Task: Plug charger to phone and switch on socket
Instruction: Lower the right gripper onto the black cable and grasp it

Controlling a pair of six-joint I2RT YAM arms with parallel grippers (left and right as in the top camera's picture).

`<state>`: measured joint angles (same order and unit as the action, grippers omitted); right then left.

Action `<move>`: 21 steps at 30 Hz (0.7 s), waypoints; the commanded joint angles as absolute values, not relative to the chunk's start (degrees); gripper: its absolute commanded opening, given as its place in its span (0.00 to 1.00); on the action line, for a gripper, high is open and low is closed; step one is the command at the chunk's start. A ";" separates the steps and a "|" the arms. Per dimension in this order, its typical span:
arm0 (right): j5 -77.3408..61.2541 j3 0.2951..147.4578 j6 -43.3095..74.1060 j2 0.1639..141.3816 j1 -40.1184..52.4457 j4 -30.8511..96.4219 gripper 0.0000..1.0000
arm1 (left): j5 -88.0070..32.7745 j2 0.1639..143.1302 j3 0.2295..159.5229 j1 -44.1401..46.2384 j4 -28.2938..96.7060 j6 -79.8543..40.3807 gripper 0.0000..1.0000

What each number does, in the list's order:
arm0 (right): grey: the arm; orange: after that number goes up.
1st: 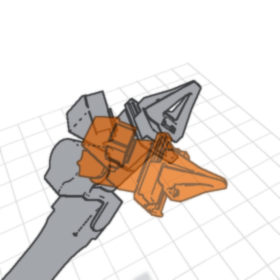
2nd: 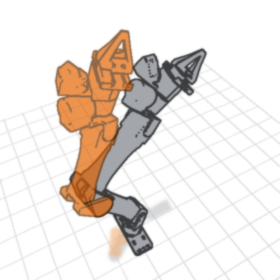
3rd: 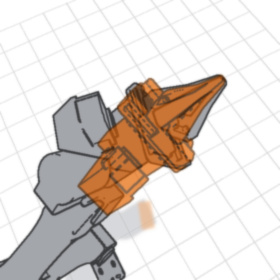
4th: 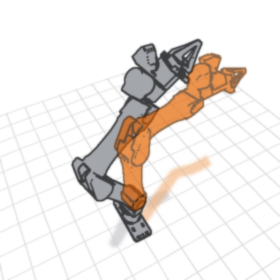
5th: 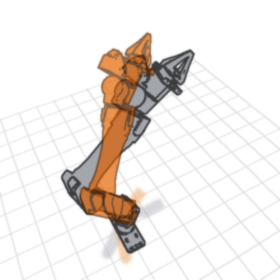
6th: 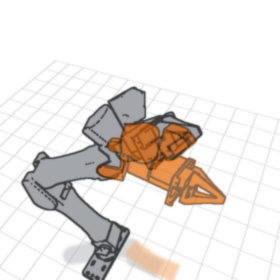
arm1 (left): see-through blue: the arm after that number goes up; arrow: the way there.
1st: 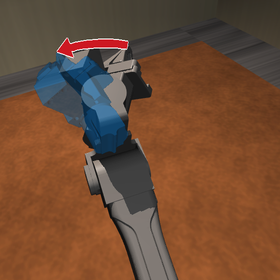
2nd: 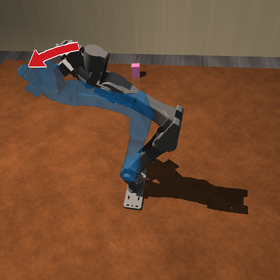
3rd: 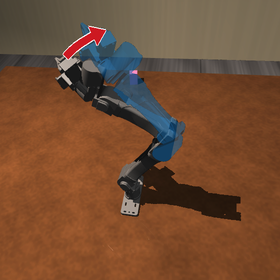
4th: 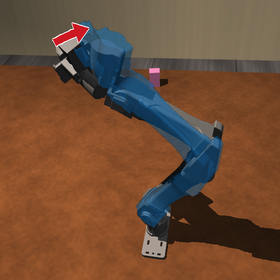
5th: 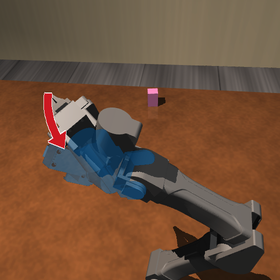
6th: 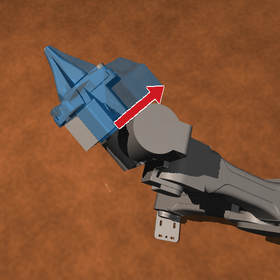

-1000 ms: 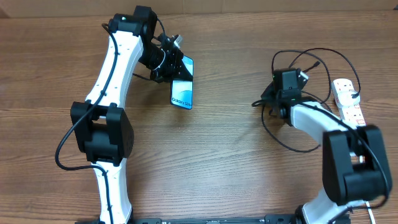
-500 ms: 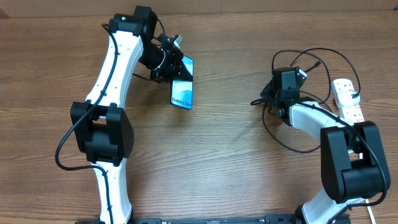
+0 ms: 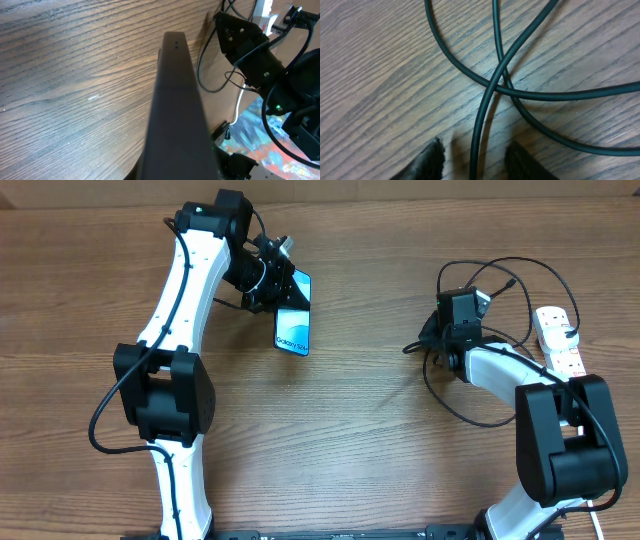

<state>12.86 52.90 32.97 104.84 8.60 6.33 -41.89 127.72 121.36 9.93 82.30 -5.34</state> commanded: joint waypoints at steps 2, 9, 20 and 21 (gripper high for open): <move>13.47 52.93 32.99 102.89 8.27 5.63 0.33 | -43.09 125.67 122.50 10.20 82.39 -3.84 0.04; 13.47 52.82 32.99 103.00 8.27 5.67 0.29 | -43.53 125.67 122.50 10.20 82.26 -4.32 0.04; 13.50 52.86 32.91 105.47 8.27 2.72 0.24 | -43.51 125.67 122.50 10.20 82.00 -4.29 0.04; 13.47 52.99 32.91 105.43 8.27 2.31 0.17 | -43.51 125.67 122.50 10.20 82.00 -4.29 0.04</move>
<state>12.88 52.90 32.84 104.86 8.60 3.38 -41.91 127.72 121.36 9.93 82.06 -5.34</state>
